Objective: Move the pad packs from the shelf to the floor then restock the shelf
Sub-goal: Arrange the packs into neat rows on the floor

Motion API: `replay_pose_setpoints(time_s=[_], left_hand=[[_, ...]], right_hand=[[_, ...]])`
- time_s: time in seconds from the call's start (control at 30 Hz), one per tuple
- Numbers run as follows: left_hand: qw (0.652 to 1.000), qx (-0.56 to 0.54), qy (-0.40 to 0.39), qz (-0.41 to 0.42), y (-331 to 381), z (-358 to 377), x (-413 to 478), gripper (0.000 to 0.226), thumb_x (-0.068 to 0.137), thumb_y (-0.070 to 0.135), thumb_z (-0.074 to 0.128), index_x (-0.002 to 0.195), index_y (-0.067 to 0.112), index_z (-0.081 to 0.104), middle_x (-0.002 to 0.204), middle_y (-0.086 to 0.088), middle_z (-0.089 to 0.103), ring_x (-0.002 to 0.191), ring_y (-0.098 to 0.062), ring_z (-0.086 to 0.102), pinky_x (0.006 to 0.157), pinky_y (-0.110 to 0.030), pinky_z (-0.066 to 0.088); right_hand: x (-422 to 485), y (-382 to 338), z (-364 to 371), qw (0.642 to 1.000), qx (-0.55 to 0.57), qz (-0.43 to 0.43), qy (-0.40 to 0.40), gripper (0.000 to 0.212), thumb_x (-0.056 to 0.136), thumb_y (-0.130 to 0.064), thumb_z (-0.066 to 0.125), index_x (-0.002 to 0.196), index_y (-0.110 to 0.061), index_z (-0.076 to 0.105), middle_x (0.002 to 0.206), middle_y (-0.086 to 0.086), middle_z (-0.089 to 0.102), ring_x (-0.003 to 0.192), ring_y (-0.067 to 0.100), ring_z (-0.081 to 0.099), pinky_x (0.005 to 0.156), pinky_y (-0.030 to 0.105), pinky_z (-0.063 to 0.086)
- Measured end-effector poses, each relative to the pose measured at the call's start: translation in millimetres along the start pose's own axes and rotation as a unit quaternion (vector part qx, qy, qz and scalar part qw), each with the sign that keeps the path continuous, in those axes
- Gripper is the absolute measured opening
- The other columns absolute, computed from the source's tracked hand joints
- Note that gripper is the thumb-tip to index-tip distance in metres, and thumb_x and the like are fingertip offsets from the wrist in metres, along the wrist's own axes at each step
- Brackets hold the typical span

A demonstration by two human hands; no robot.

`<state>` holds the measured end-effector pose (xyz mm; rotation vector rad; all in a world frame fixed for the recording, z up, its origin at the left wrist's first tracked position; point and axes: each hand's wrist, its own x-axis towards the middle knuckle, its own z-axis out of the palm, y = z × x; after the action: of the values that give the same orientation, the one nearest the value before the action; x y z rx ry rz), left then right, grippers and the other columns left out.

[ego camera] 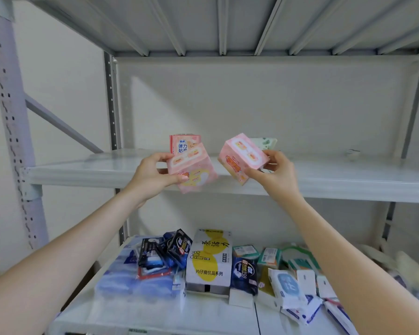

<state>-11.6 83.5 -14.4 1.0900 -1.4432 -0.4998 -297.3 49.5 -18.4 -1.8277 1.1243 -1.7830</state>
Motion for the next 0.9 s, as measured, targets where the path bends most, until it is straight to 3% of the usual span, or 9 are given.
replay_pose_setpoints(time_s=[0.13,0.3,0.47,0.7,0.83,0.9], left_hand=[[0.999,0.017,-0.033,-0.01,0,-3,-40,0.065,0.064,0.01,0.088,0.121,0.017,0.056,0.121,0.002,0.059,0.098,-0.02,0.068,0.092,-0.043,0.054],[0.995,0.053,-0.08,-0.032,-16,-2,-109,0.065,0.062,0.02,0.089,0.116,0.028,0.054,0.122,0.005,0.06,0.104,-0.018,0.065,0.095,-0.045,0.052],[0.988,0.034,-0.114,-0.096,-48,14,-187,0.067,0.06,0.013,0.091,0.116,0.024,0.055,0.12,-0.002,0.062,0.106,-0.023,0.064,0.094,-0.049,0.052],[0.967,0.129,-0.18,-0.13,-89,46,-287,0.073,0.06,0.022,0.091,0.123,0.02,0.054,0.125,0.001,0.056,0.114,-0.019,0.054,0.097,-0.038,0.046],[0.957,0.14,-0.201,-0.157,-112,67,-345,0.071,0.06,0.019,0.09,0.12,0.022,0.053,0.123,0.002,0.057,0.111,-0.017,0.056,0.091,-0.034,0.049],[0.953,0.124,-0.208,-0.184,-125,79,-377,0.069,0.059,0.014,0.091,0.116,0.023,0.053,0.119,0.002,0.059,0.108,-0.018,0.059,0.082,-0.025,0.05]], right_hand=[[-51,-17,-24,1.0,-0.009,0.003,-0.004,0.051,0.068,-0.021,0.083,0.111,-0.029,0.057,0.105,-0.017,0.064,0.097,0.003,0.062,0.067,0.012,0.05],[-133,-26,-51,0.997,-0.065,0.047,-0.006,0.057,0.067,-0.023,0.084,0.116,-0.024,0.056,0.105,-0.016,0.061,0.098,-0.003,0.059,0.07,0.012,0.046],[-220,-11,-71,0.987,-0.105,0.117,-0.019,0.057,0.068,-0.021,0.084,0.117,-0.024,0.055,0.106,-0.015,0.061,0.098,-0.001,0.058,0.073,0.017,0.048],[-336,30,-98,0.967,-0.125,0.213,-0.063,0.059,0.067,-0.022,0.084,0.117,-0.023,0.053,0.108,-0.009,0.061,0.096,0.0,0.059,0.065,0.016,0.047],[-400,53,-120,0.946,-0.134,0.285,-0.083,0.061,0.065,-0.021,0.085,0.117,-0.026,0.052,0.106,-0.005,0.065,0.089,0.006,0.065,0.064,0.027,0.056],[-431,63,-132,0.937,-0.149,0.303,-0.092,0.058,0.064,-0.022,0.085,0.112,-0.03,0.053,0.101,-0.008,0.066,0.086,0.003,0.064,0.062,0.021,0.052]])
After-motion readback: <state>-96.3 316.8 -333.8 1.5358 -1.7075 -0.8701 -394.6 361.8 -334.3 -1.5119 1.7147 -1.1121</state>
